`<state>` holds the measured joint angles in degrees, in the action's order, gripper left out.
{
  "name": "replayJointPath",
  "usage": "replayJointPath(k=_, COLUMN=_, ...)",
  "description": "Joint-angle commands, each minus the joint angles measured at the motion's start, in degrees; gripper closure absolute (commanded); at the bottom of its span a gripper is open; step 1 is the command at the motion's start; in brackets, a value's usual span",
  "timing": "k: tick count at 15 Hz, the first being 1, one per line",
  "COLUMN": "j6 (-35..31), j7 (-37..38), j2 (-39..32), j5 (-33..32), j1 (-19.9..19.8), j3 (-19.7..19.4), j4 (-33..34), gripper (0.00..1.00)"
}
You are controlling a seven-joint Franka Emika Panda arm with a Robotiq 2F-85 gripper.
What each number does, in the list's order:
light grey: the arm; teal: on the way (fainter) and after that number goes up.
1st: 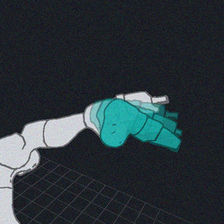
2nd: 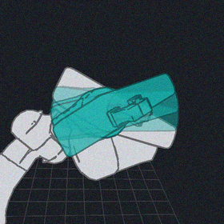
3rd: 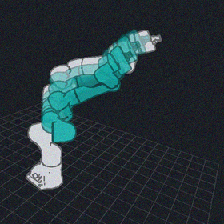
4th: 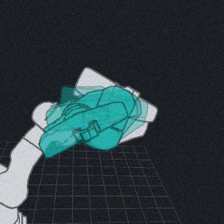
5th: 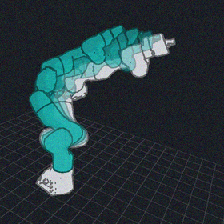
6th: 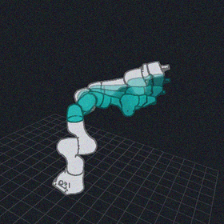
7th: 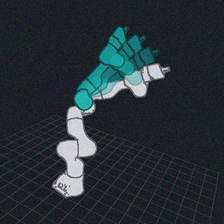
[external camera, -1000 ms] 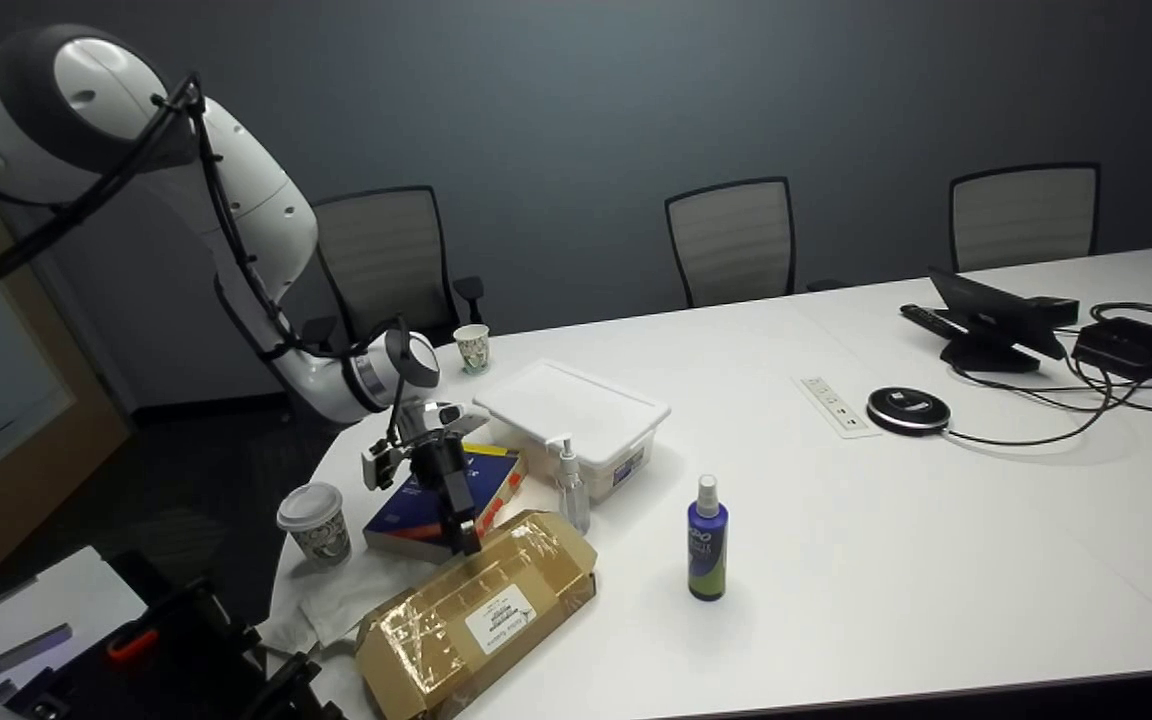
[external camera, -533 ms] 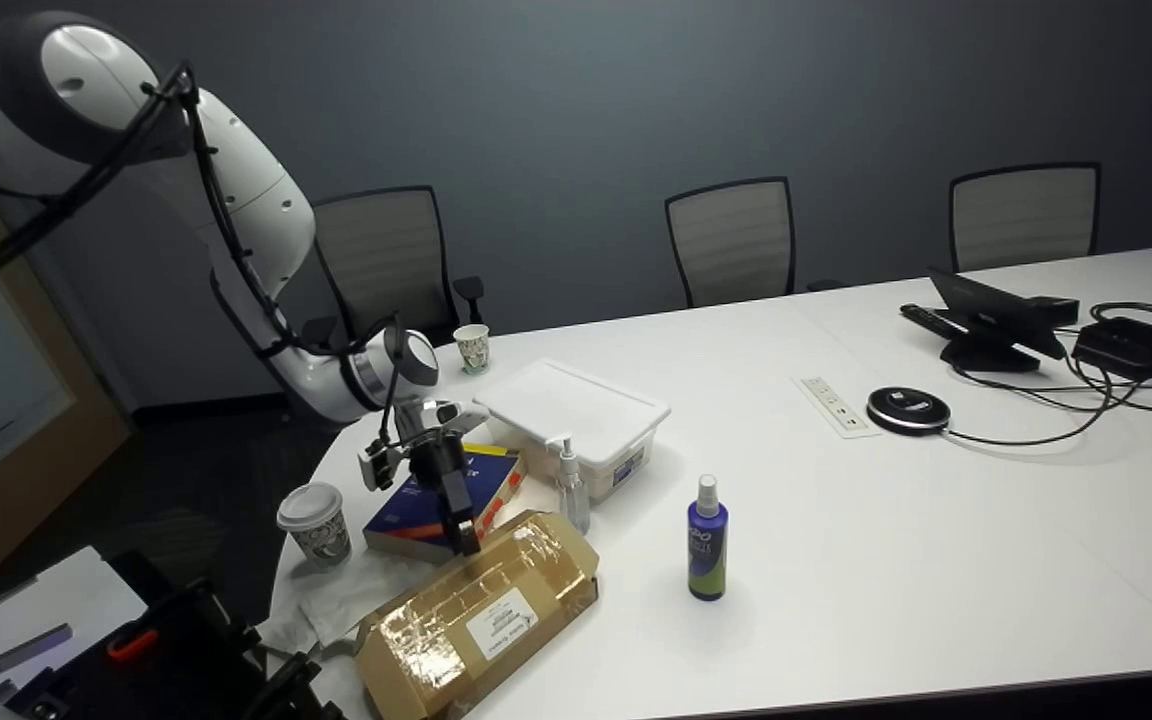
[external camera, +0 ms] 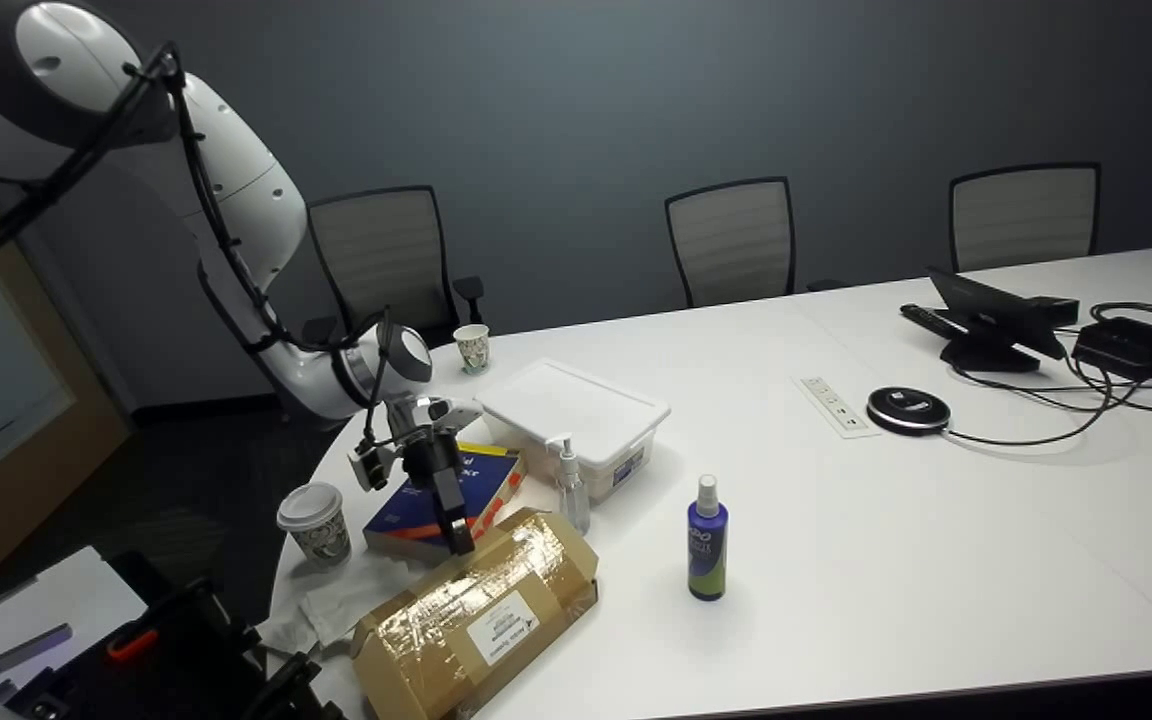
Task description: Open the box
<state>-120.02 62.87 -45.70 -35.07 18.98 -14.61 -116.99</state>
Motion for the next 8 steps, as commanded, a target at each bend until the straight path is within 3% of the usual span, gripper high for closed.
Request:
replayJointPath(k=1, j6=1.49, j7=3.07, j2=4.72, j5=-2.84, j1=-0.21, j3=0.94, j4=-3.94, gripper=0.0)
replayJointPath(k=8, j6=-0.3, j7=3.75, j2=9.57, j5=-5.93, j1=-2.85, j3=2.02, j4=-8.05, gripper=0.0)
